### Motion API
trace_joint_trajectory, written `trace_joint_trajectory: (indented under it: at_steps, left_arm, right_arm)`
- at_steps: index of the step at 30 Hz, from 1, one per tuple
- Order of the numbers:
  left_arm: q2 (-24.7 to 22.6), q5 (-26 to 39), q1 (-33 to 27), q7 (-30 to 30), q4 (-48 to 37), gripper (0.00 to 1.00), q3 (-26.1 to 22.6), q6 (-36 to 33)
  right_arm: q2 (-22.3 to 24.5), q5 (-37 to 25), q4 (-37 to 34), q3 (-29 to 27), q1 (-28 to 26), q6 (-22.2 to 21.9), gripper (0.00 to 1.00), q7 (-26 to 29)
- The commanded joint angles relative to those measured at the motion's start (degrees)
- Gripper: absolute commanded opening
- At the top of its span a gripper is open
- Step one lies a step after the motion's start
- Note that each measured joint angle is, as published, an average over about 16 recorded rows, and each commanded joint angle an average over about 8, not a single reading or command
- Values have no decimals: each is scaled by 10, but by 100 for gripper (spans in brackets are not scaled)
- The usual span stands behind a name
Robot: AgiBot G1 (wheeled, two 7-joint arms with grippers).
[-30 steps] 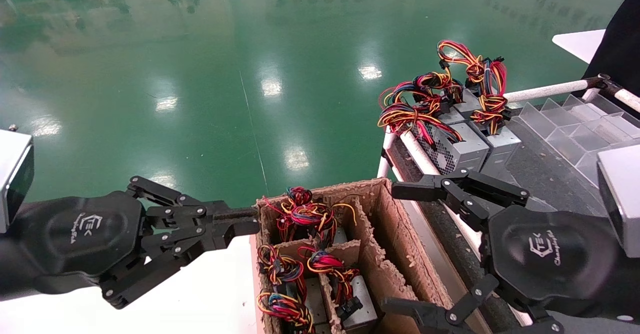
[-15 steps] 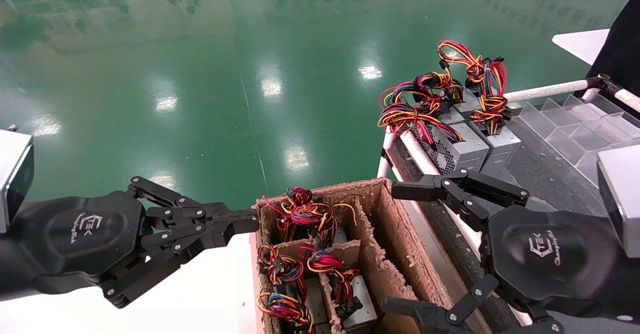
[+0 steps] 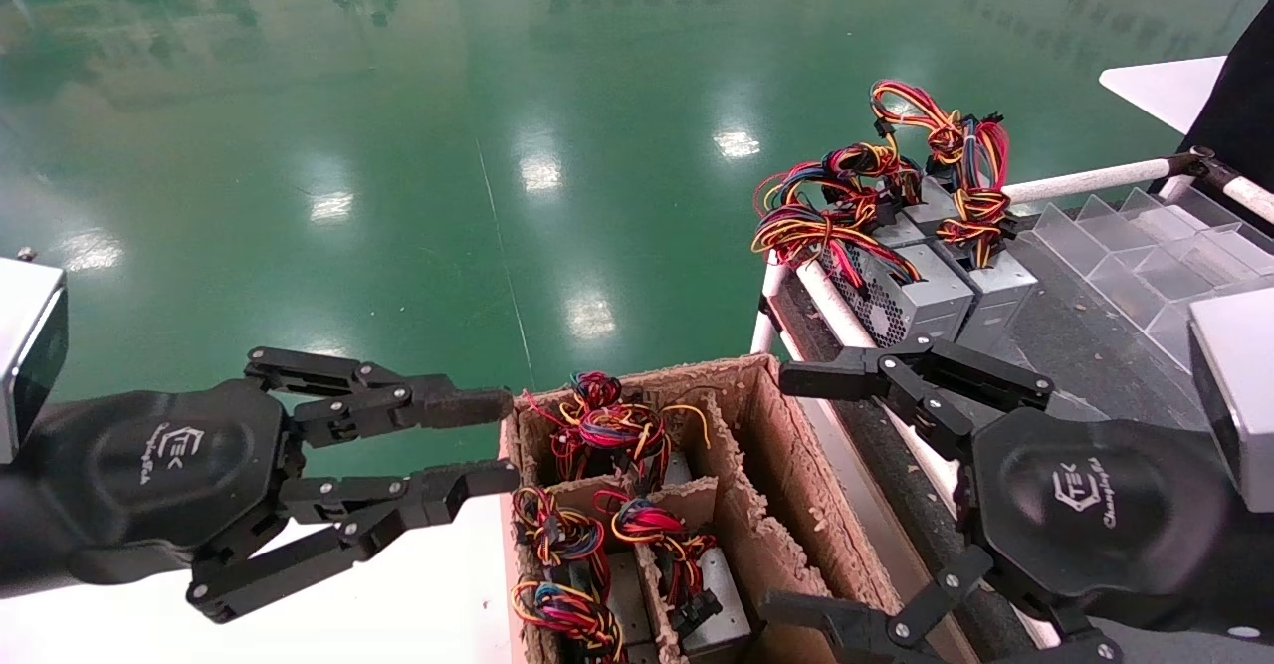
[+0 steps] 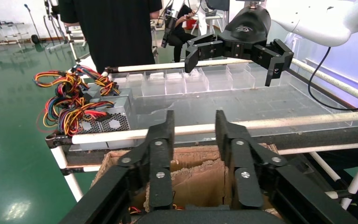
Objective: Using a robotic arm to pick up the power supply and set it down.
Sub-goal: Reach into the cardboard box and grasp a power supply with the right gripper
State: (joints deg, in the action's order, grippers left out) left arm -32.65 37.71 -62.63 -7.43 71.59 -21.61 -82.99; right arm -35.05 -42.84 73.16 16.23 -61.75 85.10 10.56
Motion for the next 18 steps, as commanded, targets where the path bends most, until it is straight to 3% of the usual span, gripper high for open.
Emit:
trace_joint_trajectory:
  at_steps: [1,18]
  left_arm:
    - [0,0,0,0,0,100,0,0]
    - [0,0,0,0,0,100,0,0]
  right_arm:
    - [0,-2,-1,0,0,-1,100,-1]
    - [-23,-55,-27,30,-17,-21,100,13]
